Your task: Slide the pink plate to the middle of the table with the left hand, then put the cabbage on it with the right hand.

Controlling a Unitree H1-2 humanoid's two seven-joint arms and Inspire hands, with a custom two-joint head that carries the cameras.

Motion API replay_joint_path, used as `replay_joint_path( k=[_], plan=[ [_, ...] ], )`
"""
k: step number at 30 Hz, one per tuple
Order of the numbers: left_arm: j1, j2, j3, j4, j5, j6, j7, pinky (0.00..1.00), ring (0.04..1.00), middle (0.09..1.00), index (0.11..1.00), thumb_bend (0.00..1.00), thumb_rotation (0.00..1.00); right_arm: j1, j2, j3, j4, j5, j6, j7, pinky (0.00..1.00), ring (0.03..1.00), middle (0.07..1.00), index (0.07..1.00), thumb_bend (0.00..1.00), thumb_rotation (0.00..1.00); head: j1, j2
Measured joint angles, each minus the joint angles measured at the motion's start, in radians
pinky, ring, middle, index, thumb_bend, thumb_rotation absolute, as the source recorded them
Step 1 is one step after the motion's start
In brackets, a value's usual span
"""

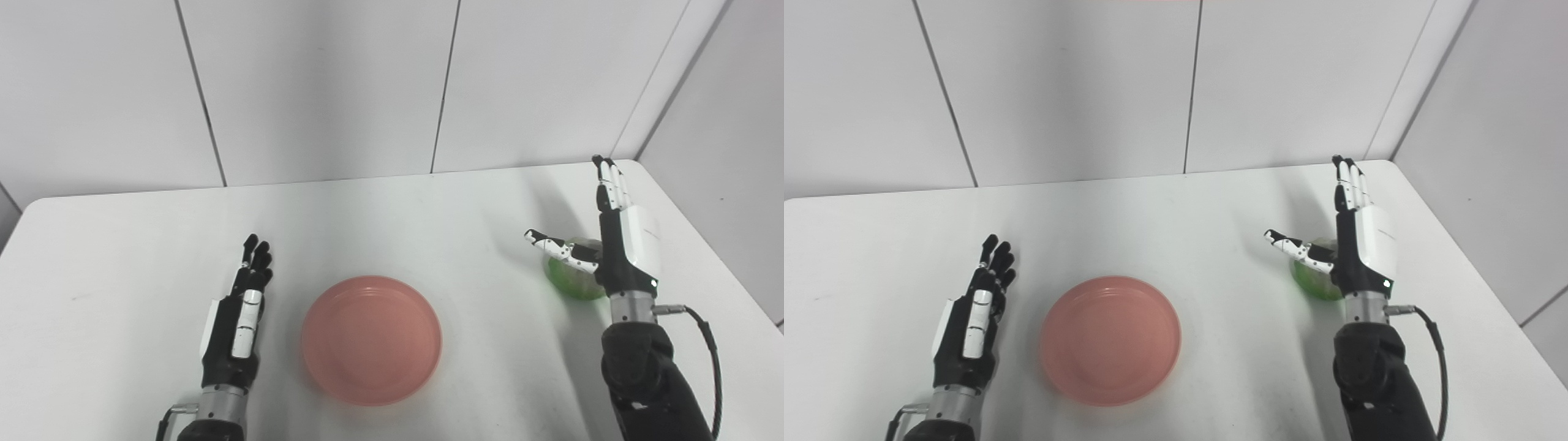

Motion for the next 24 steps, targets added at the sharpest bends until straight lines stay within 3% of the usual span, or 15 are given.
replay_joint_path(
  k=[6, 9, 17, 24],
  plan=[
    [0.0, 0.01, -0.005, 0.0, 0.0, -0.012, -0.013, 1.0, 0.993, 0.978, 0.966, 0.71, 0.9, 0.003, -0.029, 0.001, -0.016, 0.015, 0.103, 0.084, 0.92, 1.0, 1.0, 0.999, 0.93, 0.29, -0.018, -0.008],
    [0.0, 0.012, -0.003, 0.0, -0.004, -0.013, -0.023, 1.0, 0.984, 0.968, 0.969, 0.71, 0.87, 0.016, -0.052, 0.007, -0.067, 0.031, 0.144, 0.155, 0.91, 0.995, 0.991, 0.999, 0.97, 0.18, -0.032, -0.006],
    [-0.002, 0.027, -0.002, 0.001, -0.032, -0.013, -0.043, 1.0, 0.985, 0.963, 0.957, 0.7, 0.86, 0.026, -0.109, 0.041, -0.177, 0.032, 0.253, 0.307, 0.9, 0.961, 0.954, 0.942, 0.95, 0.16, -0.026, -0.006],
    [-0.006, 0.038, -0.001, 0.005, -0.041, -0.013, -0.046, 0.99, 0.973, 0.954, 0.95, 0.7, 0.82, 0.026, -0.114, 0.051, -0.206, 0.032, 0.316, 0.359, 0.88, 0.958, 0.953, 0.934, 0.95, 0.11, -0.032, -0.006]
  ],
)
